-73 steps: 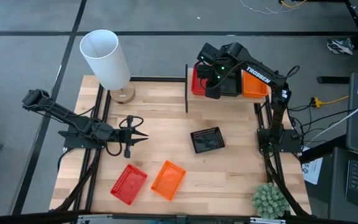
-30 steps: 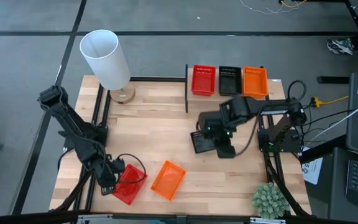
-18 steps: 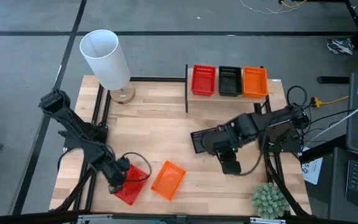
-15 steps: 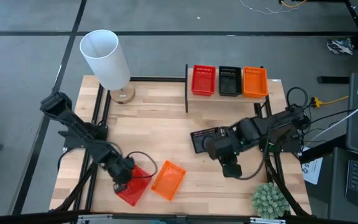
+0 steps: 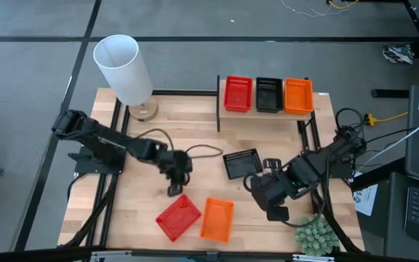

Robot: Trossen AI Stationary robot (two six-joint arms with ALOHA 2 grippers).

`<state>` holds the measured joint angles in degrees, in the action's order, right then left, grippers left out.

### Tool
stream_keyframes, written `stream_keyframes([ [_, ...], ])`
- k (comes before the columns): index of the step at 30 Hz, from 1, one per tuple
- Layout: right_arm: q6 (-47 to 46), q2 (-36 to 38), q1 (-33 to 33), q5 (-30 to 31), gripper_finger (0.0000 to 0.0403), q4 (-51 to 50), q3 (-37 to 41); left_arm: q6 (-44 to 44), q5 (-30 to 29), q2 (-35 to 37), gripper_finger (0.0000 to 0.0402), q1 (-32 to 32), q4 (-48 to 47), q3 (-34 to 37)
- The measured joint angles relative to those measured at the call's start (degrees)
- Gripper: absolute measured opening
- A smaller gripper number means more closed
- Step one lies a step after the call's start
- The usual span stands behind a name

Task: Stack baskets on shelf by color
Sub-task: Stack the red basket on top of the red basket on the shelf

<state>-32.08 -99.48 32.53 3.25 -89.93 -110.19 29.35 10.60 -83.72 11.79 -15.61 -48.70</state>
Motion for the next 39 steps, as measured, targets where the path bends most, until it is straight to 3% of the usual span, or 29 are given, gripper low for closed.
stream_keyframes([
  [3, -2.1, 0.0, 1.5, 0.2, 0.0113, 0.0, 0.0, -3.7, 7.1, 0.0, 0.0001, -0.9, -7.1, -4.7],
  [5, -3.3, 0.0, 2.7, 0.4, 0.0113, 0.0, 0.0, -4.8, 12.5, 0.0, 0.0001, 1.3, -11.2, -7.4],
  [7, -4.9, 0.0, 4.1, 1.2, 0.0113, 0.0, 0.0, -4.2, 13.7, -0.1, 0.0001, 4.7, -13.3, -9.1],
  [13, -11.3, -0.1, 8.4, 7.2, 0.0113, 0.1, 0.0, -3.7, -0.2, -5.4, 0.0, 14.4, -12.7, -9.6],
  [18, -15.9, -0.1, 10.8, 7.7, 0.0113, 0.2, 0.0, -3.5, -7.3, -11.0, 0.0, 16.2, -9.4, -9.6],
  [24, -17.8, -0.1, 12.6, 11.1, 0.0113, 0.4, 0.0, -5.9, -5.7, -16.8, 0.0, 13.2, -0.9, -9.6],
  [29, -17.2, -0.1, 13.2, 12.4, 0.0113, 0.4, 0.0, -8.0, -6.8, -19.3, 0.0, 7.0, 4.9, -9.6],
  [32, -17.1, -0.1, 13.2, 13.6, 0.0113, 0.3, 0.0, -11.4, -9.9, -19.1, 0.0, 2.5, 6.4, -9.6],
  [37, -17.1, -0.1, 13.2, 15.2, 0.0113, 0.3, 0.0, -17.5, -20.9, -18.4, 0.0, -5.4, 6.5, -11.5],
  [39, -17.1, -0.1, 13.2, 15.2, 0.0113, 0.3, 0.0, -18.0, -21.5, -18.4, 0.0, -8.0, 6.0, -12.8],
])
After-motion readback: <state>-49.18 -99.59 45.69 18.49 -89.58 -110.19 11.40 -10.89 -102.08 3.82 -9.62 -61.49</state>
